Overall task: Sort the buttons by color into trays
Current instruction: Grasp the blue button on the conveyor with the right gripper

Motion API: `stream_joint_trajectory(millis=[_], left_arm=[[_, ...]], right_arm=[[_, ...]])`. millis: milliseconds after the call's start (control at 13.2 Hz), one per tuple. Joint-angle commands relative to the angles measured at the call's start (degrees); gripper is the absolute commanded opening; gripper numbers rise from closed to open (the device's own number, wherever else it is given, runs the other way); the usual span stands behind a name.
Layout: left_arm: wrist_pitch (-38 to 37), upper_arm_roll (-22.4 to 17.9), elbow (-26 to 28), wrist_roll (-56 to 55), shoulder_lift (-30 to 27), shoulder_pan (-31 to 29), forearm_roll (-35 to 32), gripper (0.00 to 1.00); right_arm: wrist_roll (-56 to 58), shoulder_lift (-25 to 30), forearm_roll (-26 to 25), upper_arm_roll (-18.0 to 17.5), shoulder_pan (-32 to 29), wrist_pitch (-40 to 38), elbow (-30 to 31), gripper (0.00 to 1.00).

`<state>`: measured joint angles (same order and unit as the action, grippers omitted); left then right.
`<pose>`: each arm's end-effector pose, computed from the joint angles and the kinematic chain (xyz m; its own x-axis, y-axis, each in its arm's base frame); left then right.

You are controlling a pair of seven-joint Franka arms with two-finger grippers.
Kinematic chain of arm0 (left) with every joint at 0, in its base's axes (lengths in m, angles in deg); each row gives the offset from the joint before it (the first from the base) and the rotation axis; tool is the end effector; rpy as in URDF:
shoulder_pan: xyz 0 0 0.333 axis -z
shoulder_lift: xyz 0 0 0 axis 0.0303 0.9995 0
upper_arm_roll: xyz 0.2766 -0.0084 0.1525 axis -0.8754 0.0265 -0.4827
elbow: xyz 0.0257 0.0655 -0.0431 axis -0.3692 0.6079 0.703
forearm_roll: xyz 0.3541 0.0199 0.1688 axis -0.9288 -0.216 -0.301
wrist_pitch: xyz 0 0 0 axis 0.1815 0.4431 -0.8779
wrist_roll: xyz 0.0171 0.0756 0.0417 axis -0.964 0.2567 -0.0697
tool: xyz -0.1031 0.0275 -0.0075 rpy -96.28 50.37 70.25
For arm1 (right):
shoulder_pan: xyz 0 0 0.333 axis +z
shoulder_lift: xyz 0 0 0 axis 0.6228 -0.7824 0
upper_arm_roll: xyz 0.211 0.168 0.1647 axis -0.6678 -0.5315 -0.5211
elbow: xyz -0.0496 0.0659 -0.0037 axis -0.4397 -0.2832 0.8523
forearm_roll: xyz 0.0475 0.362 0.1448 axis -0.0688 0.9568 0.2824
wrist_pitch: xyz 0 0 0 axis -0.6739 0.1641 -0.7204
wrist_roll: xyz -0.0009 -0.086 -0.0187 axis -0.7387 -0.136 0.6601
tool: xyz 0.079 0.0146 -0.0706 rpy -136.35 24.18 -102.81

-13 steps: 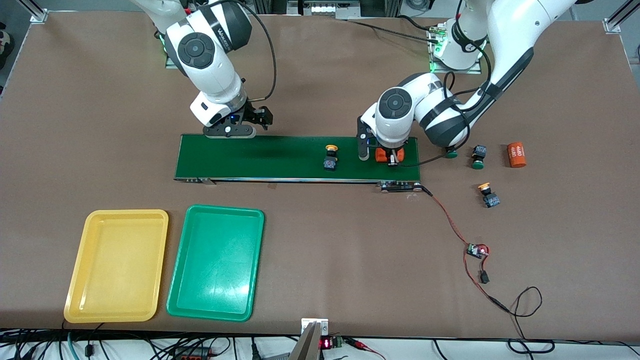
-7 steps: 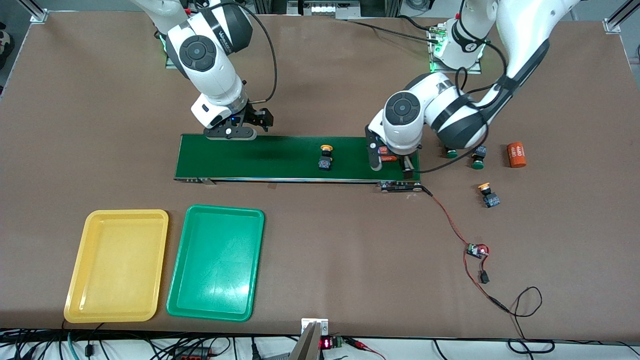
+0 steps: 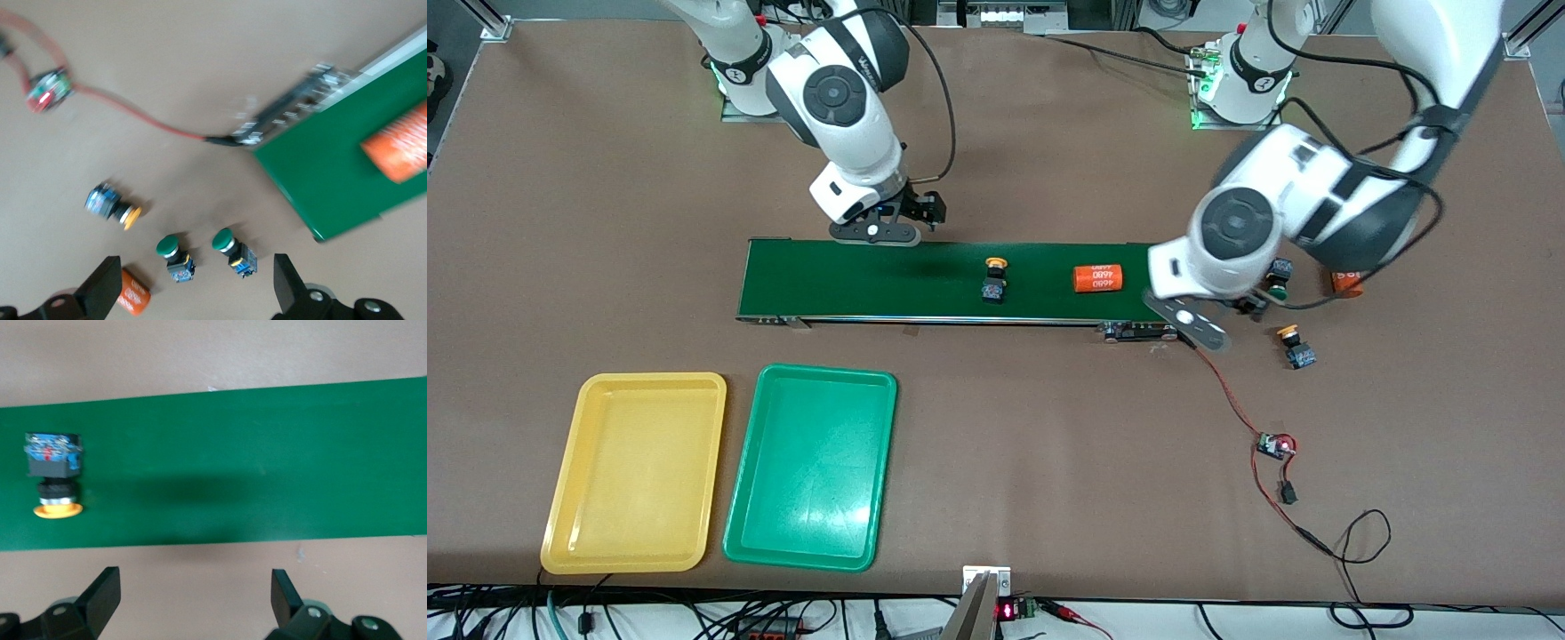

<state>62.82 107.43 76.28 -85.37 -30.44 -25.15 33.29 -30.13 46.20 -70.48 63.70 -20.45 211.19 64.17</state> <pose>0.5920 -0.2024 0.3831 0.8279 -0.4800 -0.2902 -0.5311 -0.8373 -0.1299 0.4426 0.3804 0.3470 0.9955 -0.0807 -0.0504 -0.0824 -0.9960 -0.0336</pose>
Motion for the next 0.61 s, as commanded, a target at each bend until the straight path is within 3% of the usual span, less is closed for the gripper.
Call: stream_joint_trajectory(millis=[0,228,532], left_arm=[[-1.1,-0.4,-2.8,-9.4,1.0,-3.6,1.2,1.00],[-0.9,-2.2,-3.2,-10.5,3.2,-7.7,0.9,1.00],[0.0,-9.4,-5.3,-12.6,5.2,-8.1,0.7,1.00]], right_arm=[[-4.8,-6.6,-3.1,0.1,1.9,-0.3,-7.1,1.00],[-7.1,-10.5,-4.0,1.0,4.2,-0.3,-11.0,1.00],[-10.2,-15.0,-6.0,4.0,8.1,-0.2,-15.5,1.00]])
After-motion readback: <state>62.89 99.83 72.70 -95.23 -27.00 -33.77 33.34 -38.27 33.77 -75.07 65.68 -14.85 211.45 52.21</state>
